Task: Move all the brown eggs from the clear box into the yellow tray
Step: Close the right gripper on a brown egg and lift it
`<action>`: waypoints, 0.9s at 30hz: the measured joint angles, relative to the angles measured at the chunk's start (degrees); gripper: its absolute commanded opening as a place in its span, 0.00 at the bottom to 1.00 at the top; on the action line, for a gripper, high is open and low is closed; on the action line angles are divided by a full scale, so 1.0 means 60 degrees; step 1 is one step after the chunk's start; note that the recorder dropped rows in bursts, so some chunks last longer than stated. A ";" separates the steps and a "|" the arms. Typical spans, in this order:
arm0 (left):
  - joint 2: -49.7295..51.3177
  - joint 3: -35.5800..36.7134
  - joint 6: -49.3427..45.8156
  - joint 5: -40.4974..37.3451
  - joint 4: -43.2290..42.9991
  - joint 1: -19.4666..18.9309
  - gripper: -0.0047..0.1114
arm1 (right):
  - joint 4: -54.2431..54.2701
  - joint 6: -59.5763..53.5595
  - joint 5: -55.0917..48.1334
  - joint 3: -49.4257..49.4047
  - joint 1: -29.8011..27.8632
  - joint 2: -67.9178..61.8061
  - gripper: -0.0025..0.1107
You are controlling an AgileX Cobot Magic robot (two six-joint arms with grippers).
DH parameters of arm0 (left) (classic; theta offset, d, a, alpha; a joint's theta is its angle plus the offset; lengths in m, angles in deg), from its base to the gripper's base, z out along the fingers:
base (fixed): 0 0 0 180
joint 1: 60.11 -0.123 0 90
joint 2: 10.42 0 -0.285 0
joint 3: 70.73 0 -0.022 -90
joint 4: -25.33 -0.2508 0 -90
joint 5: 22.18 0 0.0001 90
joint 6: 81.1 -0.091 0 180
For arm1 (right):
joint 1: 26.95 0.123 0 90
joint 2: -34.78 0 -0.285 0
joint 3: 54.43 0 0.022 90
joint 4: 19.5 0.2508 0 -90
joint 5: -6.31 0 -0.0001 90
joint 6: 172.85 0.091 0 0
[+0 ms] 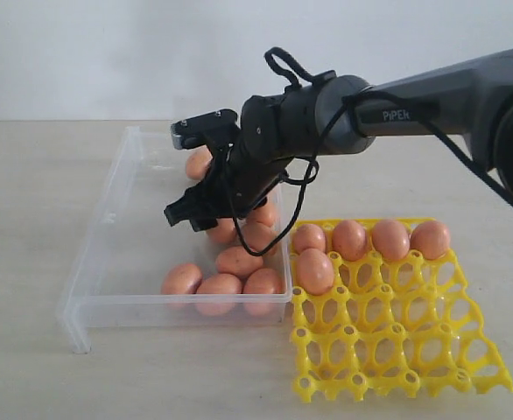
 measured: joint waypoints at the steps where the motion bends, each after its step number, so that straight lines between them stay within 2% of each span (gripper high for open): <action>1: 0.0000 0.0000 0.0000 0.0000 0.0000 0.0000 0.08 | -0.0029 0.0075 -0.0042 0.0000 0.0000 -0.0048 0.49; 11: 0.0000 0.0000 0.0000 0.0000 0.0000 0.0000 0.08 | -0.0115 0.0188 -0.0501 0.0000 0.0000 -0.0129 0.47; 12: 0.0000 0.0000 0.0000 0.0000 0.0000 0.0000 0.08 | -0.0115 0.0165 -0.0544 0.0000 0.0000 -0.0129 0.44; 14: 0.0000 0.0000 0.0000 0.0000 0.0000 0.0000 0.08 | -0.0138 0.0132 -0.0545 0.0000 0.0000 -0.0129 0.29; 16: 0.0000 0.0000 0.0000 0.0000 0.0000 0.0000 0.08 | -0.0138 0.0132 -0.0424 0.0000 0.0000 -0.0129 0.07; 17: 0.0000 0.0000 0.0000 0.0000 0.0000 0.0000 0.08 | -0.0138 0.0132 -0.0387 0.0000 0.0000 -0.0129 0.02; 24: 0.0000 0.0000 0.0000 0.0000 0.0000 0.0000 0.08 | 0.0099 0.0143 -0.0275 -0.0042 0.0000 0.0017 0.02; 27: 0.0000 0.0000 0.0000 0.0000 0.0000 0.0000 0.08 | 0.0193 0.0158 0.1183 -0.0693 0.0090 0.0973 0.02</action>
